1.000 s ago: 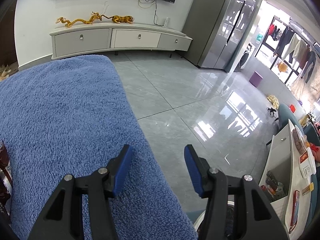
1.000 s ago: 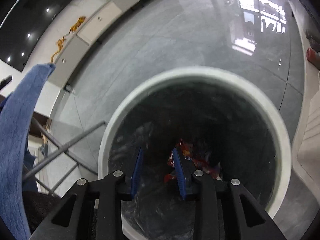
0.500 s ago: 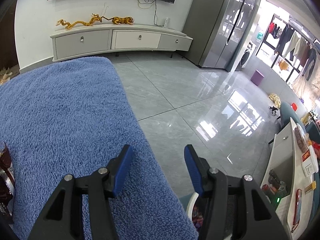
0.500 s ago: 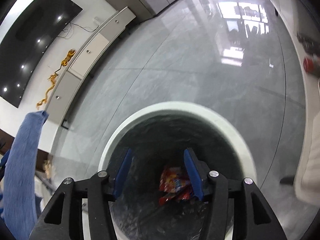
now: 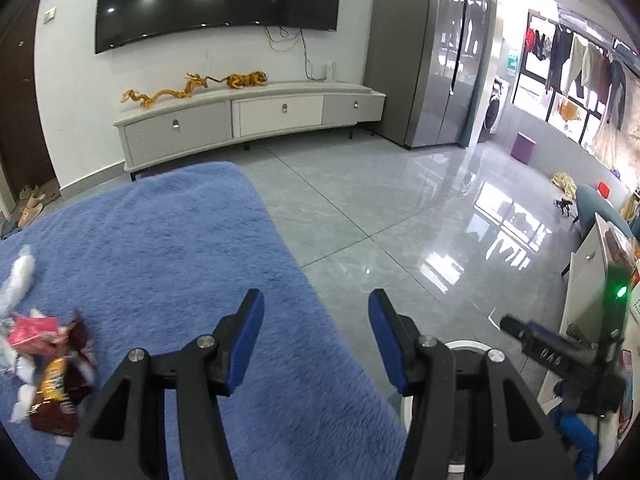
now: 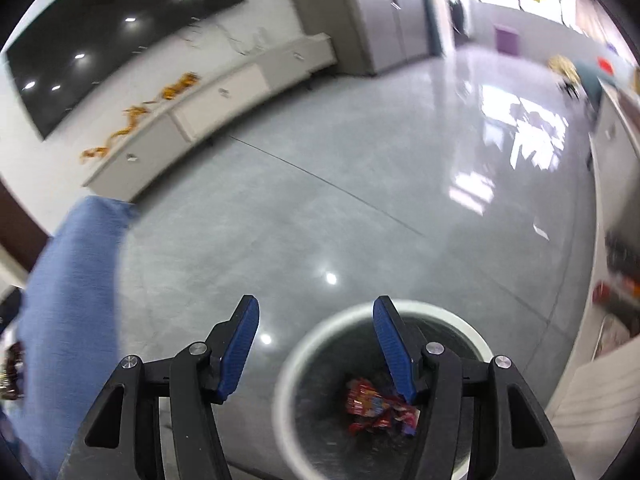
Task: Collect trash
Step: 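Move both tools back over the rug toward the remaining wrappers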
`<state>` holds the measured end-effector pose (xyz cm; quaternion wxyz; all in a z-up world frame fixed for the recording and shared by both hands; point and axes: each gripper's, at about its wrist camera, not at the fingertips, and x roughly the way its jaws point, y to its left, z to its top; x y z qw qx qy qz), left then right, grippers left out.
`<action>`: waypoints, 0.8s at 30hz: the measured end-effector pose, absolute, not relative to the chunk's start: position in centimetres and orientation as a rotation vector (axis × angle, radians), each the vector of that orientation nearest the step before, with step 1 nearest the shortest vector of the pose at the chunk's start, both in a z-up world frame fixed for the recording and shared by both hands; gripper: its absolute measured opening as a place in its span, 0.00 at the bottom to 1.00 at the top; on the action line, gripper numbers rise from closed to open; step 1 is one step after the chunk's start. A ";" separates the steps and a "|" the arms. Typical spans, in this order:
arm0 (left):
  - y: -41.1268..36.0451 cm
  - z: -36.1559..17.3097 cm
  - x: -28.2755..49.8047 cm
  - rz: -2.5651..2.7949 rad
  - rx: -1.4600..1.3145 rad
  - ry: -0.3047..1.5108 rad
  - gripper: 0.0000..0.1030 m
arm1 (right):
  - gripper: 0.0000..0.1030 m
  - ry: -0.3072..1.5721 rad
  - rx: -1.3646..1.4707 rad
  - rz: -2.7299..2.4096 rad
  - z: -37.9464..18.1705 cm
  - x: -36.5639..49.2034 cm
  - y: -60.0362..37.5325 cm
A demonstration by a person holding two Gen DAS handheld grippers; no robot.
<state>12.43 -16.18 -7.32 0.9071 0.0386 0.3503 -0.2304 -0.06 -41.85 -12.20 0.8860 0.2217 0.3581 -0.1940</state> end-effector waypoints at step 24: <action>15.3 -4.7 13.6 -0.065 -0.138 0.676 0.51 | 0.55 0.752 0.288 0.037 -3.4 8.2 -15.0</action>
